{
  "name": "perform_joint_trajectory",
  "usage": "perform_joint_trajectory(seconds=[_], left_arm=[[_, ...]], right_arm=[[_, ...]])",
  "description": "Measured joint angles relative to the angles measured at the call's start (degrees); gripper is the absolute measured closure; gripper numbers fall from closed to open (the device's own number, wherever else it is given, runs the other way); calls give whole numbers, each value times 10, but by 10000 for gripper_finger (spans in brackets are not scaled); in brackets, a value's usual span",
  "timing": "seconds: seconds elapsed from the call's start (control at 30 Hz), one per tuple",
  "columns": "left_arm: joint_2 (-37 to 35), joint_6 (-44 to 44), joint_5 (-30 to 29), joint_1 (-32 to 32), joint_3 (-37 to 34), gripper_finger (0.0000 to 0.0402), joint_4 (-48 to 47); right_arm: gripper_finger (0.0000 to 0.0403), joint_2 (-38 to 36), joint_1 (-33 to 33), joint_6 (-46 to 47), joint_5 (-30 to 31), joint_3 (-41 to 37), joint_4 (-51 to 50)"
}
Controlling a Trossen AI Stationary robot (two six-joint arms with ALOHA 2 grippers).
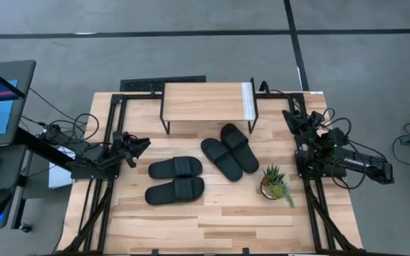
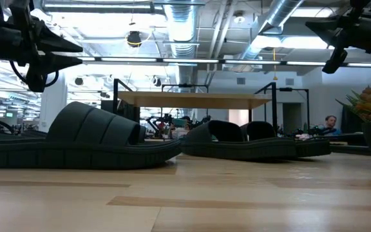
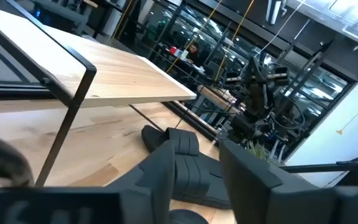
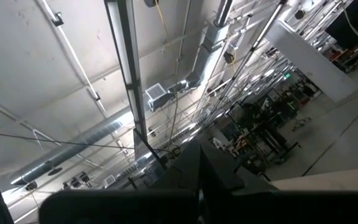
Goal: Pick and place slides into the shelf
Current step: Put the black slipper on the shelf
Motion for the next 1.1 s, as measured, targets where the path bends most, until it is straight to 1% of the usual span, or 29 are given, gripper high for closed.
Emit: perform_joint_trajectory(seconds=[0.07,0.17,0.3,0.4,0.7,0.9,1.1], left_arm=[[0,-17,10,0,0,263,0],[0,-59,44,0,0,253,2],[0,-115,105,0,0,252,4],[0,-137,142,0,0,251,4],[0,-195,263,0,0,251,0],[7,-214,260,0,0,251,-1],[67,-206,233,0,7,251,-21]], right_arm=[[403,0,0,0,0,0,-5],[403,0,1,0,0,0,-18],[403,0,1,0,0,0,-46],[403,0,1,0,0,0,-61],[403,0,1,0,0,0,-63],[403,0,1,-1,0,0,-65],[403,0,1,-1,0,0,-71]])
